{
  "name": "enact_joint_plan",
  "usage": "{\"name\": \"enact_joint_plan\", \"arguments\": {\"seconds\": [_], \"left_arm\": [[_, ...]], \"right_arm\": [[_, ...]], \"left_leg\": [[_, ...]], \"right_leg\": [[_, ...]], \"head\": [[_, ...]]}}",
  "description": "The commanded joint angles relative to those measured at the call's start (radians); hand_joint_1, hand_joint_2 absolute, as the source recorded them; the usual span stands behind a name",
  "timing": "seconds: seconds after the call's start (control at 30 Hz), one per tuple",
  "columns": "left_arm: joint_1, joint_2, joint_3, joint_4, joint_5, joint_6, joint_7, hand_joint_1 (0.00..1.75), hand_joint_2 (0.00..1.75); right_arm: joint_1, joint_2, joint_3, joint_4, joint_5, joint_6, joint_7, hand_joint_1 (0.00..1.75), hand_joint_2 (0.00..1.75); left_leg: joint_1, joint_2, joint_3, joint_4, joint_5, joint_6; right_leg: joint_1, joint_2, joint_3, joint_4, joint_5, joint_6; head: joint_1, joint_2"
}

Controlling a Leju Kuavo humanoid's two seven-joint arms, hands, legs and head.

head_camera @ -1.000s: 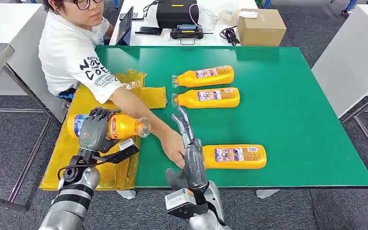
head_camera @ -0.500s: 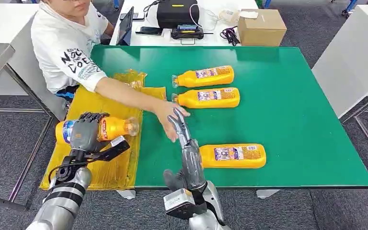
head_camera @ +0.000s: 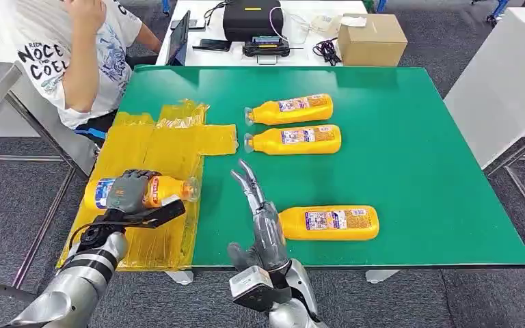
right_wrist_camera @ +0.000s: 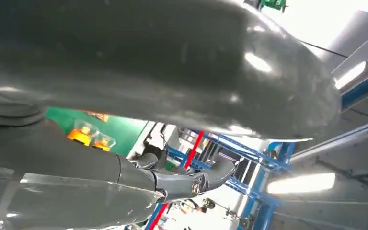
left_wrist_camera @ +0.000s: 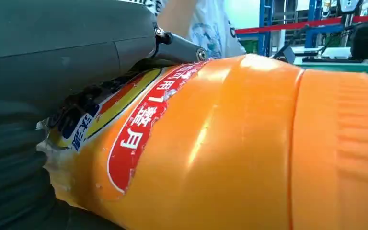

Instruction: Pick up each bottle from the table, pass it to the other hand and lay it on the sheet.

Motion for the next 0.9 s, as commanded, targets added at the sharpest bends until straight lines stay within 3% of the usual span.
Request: {"name": "enact_joint_plan", "arguments": {"seconds": [0.03, 0.23, 0.27, 0.3, 0.33, 0.5, 0.53, 0.9], "left_arm": [[-0.049, 0.058, -0.101, 0.122, -0.059, -0.050, 0.066, 1.75, 1.75], [-0.068, 0.059, -0.110, 0.142, -0.046, -0.153, 0.065, 1.75, 1.75], [-0.068, 0.056, -0.101, 0.142, -0.026, -0.176, 0.057, 1.12, 1.75], [-0.070, 0.055, -0.094, 0.144, -0.007, -0.212, 0.051, 0.30, 1.75], [-0.068, 0.055, -0.082, 0.140, 0.018, -0.234, 0.034, 0.00, 1.75], [-0.062, 0.059, -0.041, 0.139, 0.151, -0.387, -0.039, 0.00, 1.75], [-0.061, 0.061, -0.033, 0.139, 0.182, -0.415, -0.050, 0.00, 0.00], [-0.030, 0.072, -0.041, 0.108, 0.344, -0.496, -0.112, 0.00, 0.00]], "right_arm": [[-0.005, -0.001, -0.008, 0.062, -0.010, 0.033, 0.003, 0.00, 0.00], [0.005, 0.007, -0.022, 0.073, -0.020, 0.054, 0.000, 0.00, 0.00], [0.007, 0.008, -0.025, 0.075, -0.021, 0.056, -0.001, 0.00, 0.00], [0.008, 0.010, -0.027, 0.079, -0.023, 0.063, -0.001, 0.00, 0.00], [0.008, 0.012, -0.029, 0.085, -0.024, 0.065, -0.002, 0.00, 0.00], [0.000, 0.020, -0.040, 0.120, -0.035, 0.080, -0.009, 0.00, 0.00], [-0.004, 0.022, -0.041, 0.132, -0.038, 0.083, -0.009, 0.00, 0.00], [-0.015, 0.034, -0.052, 0.180, -0.060, 0.089, -0.013, 0.00, 0.00]], "left_leg": [[0.001, 0.002, 0.003, -0.001, -0.001, -0.002], [0.002, 0.003, 0.004, -0.001, -0.001, -0.003], [0.002, 0.002, 0.004, -0.001, -0.001, -0.002], [0.001, 0.002, 0.004, -0.001, 0.000, -0.002], [0.002, 0.003, 0.005, -0.001, -0.001, -0.003], [0.002, 0.004, 0.006, -0.002, -0.001, -0.003], [0.001, 0.002, 0.006, -0.002, 0.000, -0.002], [0.001, 0.001, 0.010, -0.003, 0.001, -0.003]], "right_leg": [[0.001, 0.001, 0.003, -0.001, 0.000, -0.002], [0.003, 0.001, 0.004, 0.000, 0.000, -0.003], [0.002, 0.001, 0.004, 0.000, 0.000, -0.003], [0.001, 0.001, 0.003, 0.000, 0.000, -0.002], [0.002, 0.002, 0.004, 0.000, 0.000, -0.003], [0.002, 0.003, 0.005, -0.001, 0.000, -0.003], [0.001, 0.002, 0.005, 0.000, 0.000, -0.002], [0.001, 0.003, 0.009, -0.001, 0.001, -0.003]], "head": [[0.000, 0.000], [0.000, 0.000], [0.000, 0.000], [0.000, 0.000], [0.000, 0.000], [0.000, 0.000], [0.000, 0.000], [0.000, 0.000]]}}
